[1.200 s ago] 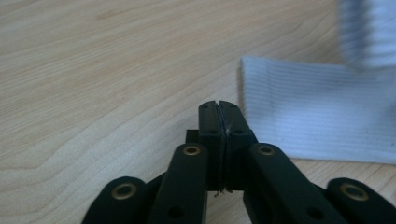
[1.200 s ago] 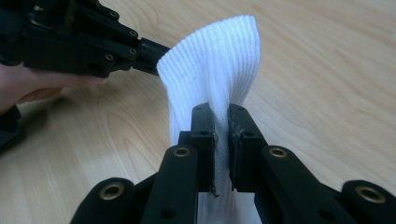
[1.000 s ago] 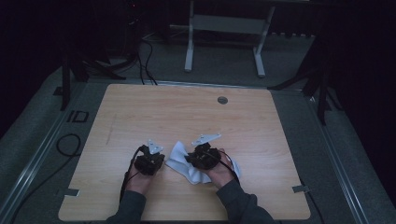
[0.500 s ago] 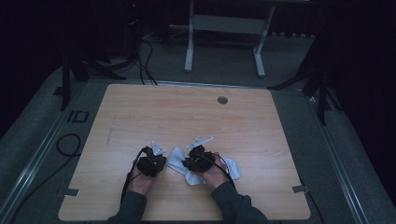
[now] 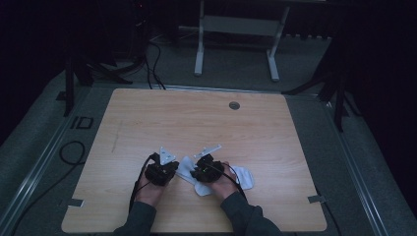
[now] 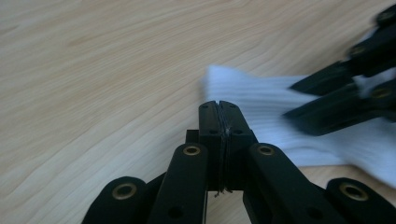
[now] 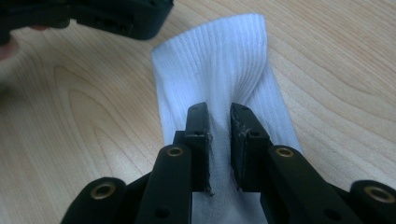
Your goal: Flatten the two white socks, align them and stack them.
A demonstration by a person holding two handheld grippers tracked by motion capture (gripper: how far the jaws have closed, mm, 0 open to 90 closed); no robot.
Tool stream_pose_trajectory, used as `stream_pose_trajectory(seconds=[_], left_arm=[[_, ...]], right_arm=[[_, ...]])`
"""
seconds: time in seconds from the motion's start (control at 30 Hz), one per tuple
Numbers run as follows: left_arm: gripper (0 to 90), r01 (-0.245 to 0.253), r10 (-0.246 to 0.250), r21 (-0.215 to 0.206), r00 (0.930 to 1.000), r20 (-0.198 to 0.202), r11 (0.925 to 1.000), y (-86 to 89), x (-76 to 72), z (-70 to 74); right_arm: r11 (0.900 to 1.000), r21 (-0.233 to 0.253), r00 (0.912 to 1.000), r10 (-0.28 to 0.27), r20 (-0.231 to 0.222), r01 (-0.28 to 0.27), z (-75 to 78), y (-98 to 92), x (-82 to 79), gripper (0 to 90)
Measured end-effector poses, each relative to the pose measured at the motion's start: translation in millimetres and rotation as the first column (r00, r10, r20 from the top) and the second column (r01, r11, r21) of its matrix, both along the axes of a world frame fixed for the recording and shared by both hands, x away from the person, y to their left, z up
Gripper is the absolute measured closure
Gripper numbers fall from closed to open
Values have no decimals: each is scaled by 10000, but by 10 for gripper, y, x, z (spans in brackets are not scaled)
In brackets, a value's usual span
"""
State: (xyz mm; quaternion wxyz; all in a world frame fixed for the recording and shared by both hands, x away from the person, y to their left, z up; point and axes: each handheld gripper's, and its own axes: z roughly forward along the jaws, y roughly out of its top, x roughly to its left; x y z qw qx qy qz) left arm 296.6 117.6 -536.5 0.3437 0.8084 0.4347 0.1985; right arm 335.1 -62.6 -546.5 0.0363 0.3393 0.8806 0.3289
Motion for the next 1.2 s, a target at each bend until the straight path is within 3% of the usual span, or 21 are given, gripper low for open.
stream_pose_trajectory(seconds=[0.2, 0.33, 0.47, 0.73, 0.87, 0.93, 1.2], left_arm=[[885, 275, -250, 629, 9989, -401, 9976, -138, 72, -125], [893, 299, -265, 533, 9977, -631, 9981, -129, 86, -132], [895, 260, -228, 476, 9976, -650, 9985, -132, 84, -136], [895, 273, -240, 525, 9978, -625, 9982, -135, 81, -137], [895, 282, -249, 535, 9978, -615, 9982, -135, 80, -138], [895, 270, -237, 550, 9979, -598, 9981, -140, 78, -141], [895, 260, -226, 558, 9980, -596, 9981, -141, 74, -142]], right_arm=[[10000, -13, 10000, 60, 75, -60, -2, 11, -1, 759], [9996, 22, 9996, 298, 4, -298, 28, 6, -19, 674], [9991, -70, 9983, 427, 385, -425, 141, -70, -61, 626], [9999, 121, 9945, -88, 1041, 76, 467, -457, -42, 621], [9990, 108, 9912, -449, 1245, 439, 553, -648, -22, 623], [9966, 30, 9885, -817, 1271, 820, 608, -861, -10, 624], [9871, -300, 9814, -1529, 1159, 1573, 528, -1217, -46, 612]])
